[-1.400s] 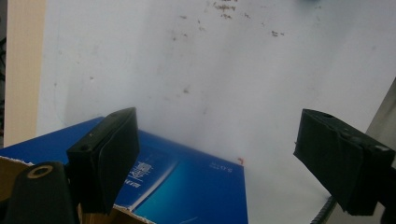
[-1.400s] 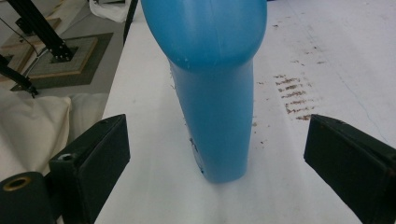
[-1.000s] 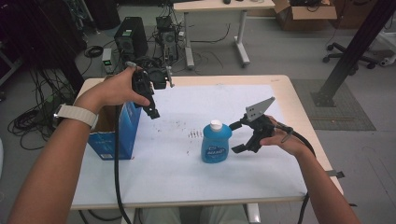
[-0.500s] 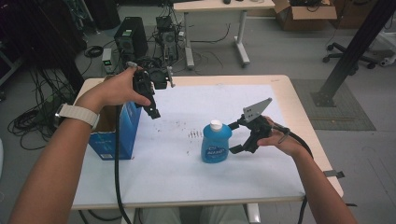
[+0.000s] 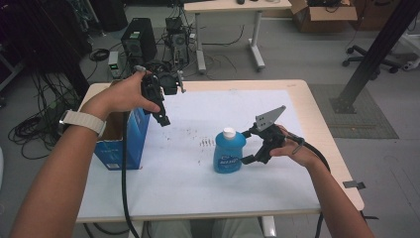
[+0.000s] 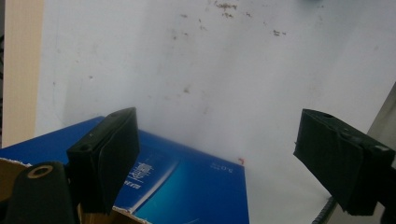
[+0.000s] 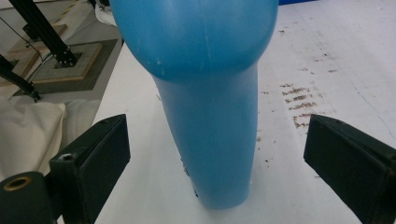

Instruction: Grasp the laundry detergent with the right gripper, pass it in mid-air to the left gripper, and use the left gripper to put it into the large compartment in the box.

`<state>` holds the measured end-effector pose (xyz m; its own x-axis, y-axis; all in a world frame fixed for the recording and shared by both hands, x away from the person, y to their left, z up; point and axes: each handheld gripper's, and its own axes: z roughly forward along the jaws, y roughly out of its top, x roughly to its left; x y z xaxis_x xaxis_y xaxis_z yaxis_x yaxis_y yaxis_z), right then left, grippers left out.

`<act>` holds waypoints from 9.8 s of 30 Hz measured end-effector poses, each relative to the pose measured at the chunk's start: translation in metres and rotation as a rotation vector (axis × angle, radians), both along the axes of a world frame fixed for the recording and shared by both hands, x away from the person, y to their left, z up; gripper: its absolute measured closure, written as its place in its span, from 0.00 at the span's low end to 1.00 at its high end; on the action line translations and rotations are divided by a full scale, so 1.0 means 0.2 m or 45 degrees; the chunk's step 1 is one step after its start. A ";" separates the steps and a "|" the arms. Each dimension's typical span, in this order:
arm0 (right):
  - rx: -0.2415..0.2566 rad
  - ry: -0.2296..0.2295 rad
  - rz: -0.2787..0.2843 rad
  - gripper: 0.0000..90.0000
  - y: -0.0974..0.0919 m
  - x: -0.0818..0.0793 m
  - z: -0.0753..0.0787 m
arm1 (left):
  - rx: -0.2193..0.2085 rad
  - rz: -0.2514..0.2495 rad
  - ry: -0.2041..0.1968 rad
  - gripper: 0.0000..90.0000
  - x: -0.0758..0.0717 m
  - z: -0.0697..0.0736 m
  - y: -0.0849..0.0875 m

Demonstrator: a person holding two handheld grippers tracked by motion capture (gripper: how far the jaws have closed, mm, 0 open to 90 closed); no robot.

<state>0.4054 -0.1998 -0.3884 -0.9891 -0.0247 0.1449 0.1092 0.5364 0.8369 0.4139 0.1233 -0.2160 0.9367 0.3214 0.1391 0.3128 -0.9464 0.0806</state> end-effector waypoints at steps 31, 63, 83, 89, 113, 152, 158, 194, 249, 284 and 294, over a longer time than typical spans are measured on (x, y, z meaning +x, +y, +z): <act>0.083 0.026 -0.001 0.08 0.08 -0.03 -0.09 | 0.007 0.001 0.003 0.16 0.00 0.00 0.00; 0.109 0.007 -0.020 0.12 0.12 -0.05 -0.12 | 0.012 -0.008 0.009 0.16 0.00 -0.01 -0.01; 0.114 -0.024 -0.028 0.21 0.12 -0.05 -0.11 | 0.004 -0.003 0.006 0.16 0.00 -0.01 -0.01; 0.118 -0.038 -0.023 0.26 0.12 -0.05 -0.11 | 0.002 0.002 0.003 0.16 0.00 0.00 0.00; 0.143 -0.070 -0.013 0.44 0.12 -0.05 -0.11 | 0.001 0.003 -0.002 0.16 0.00 0.00 0.00; 0.165 -0.103 -0.052 0.49 0.10 -0.08 -0.04 | 0.002 -0.004 -0.007 0.17 -0.02 0.01 -0.01; 0.164 -0.102 -0.061 0.49 0.09 -0.08 0.01 | -0.001 -0.004 -0.013 0.17 -0.03 0.02 0.00; 0.148 -0.120 -0.121 0.49 0.08 -0.09 0.27 | -0.017 -0.071 -0.007 0.17 -0.10 0.11 -0.07; 0.071 -0.128 0.006 0.50 0.32 -0.13 0.38 | -0.032 -0.342 0.019 0.15 -0.30 0.20 -0.32; 0.029 -0.139 0.020 0.50 0.45 -0.13 0.38 | -0.024 -0.360 0.027 0.14 -0.27 0.16 -0.41; 0.032 -0.130 0.013 0.50 0.46 -0.12 0.39 | -0.011 -0.367 0.037 0.14 -0.26 0.13 -0.45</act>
<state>0.3816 -0.1071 -0.3097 -0.9984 -0.0372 0.0424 0.0171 0.5157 0.8566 0.3615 0.0342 -0.1905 0.9931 0.0425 0.1096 0.0334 -0.9959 0.0840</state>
